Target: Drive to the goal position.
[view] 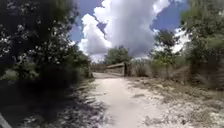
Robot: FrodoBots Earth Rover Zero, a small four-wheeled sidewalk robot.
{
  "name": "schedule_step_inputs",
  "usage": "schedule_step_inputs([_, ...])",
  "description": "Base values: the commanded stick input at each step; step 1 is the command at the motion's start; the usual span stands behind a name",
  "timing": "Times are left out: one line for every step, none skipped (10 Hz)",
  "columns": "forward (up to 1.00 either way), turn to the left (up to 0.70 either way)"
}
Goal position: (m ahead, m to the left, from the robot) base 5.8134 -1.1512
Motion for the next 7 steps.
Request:
schedule_step_inputs([0.5,0.0])
schedule_step_inputs([0.5,0.0])
schedule_step_inputs([0.5,0.0])
schedule_step_inputs([0.5,0.0])
schedule_step_inputs([0.5,0.0])
schedule_step_inputs([0.5,0.0])
schedule_step_inputs([0.5,0.0])
